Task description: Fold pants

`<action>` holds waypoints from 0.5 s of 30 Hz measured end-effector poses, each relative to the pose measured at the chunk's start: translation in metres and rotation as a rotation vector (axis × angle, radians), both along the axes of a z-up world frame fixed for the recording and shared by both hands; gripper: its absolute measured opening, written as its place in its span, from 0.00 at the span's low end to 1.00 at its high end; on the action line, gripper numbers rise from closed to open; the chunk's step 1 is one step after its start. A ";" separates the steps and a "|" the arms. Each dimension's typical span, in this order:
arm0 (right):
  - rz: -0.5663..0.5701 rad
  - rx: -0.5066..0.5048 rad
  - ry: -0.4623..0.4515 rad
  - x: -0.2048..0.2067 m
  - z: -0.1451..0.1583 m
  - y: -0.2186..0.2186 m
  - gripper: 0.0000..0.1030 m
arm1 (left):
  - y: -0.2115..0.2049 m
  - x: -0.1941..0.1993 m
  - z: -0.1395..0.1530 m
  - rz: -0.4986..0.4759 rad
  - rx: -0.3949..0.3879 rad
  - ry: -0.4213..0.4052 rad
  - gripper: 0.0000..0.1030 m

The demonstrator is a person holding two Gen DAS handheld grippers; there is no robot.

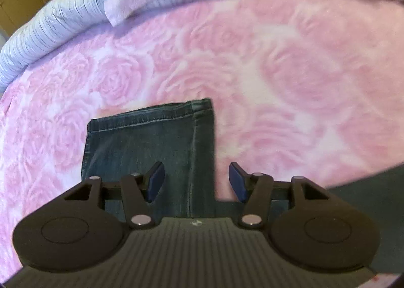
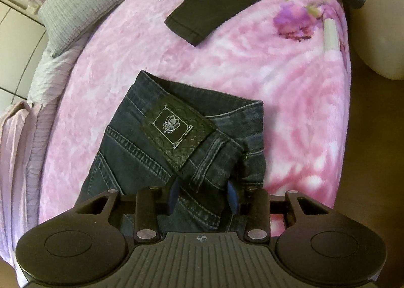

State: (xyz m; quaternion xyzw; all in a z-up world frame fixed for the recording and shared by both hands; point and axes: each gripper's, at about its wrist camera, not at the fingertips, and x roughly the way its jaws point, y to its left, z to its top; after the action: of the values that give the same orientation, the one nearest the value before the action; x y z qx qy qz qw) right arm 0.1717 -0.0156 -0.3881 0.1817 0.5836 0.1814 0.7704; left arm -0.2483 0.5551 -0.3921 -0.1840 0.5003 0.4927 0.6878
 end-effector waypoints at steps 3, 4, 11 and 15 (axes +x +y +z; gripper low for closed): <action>0.003 -0.039 0.009 0.002 0.005 0.003 0.24 | 0.005 -0.005 -0.005 0.031 -0.026 -0.013 0.27; 0.010 -0.060 0.005 0.003 0.009 0.004 0.15 | 0.003 -0.012 -0.001 0.044 -0.010 -0.025 0.16; 0.178 0.005 -0.148 0.006 0.073 0.013 0.02 | -0.024 -0.157 0.081 0.401 0.145 -0.317 0.01; 0.250 0.098 -0.189 0.011 0.104 0.012 0.02 | -0.085 -0.275 0.111 0.645 0.187 -0.406 0.01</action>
State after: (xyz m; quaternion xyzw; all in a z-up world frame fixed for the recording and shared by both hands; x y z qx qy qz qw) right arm 0.1826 -0.0039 -0.2838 0.1271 0.5172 0.3205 0.7833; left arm -0.5231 0.4702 -0.2811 -0.3620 0.2235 0.6805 0.5966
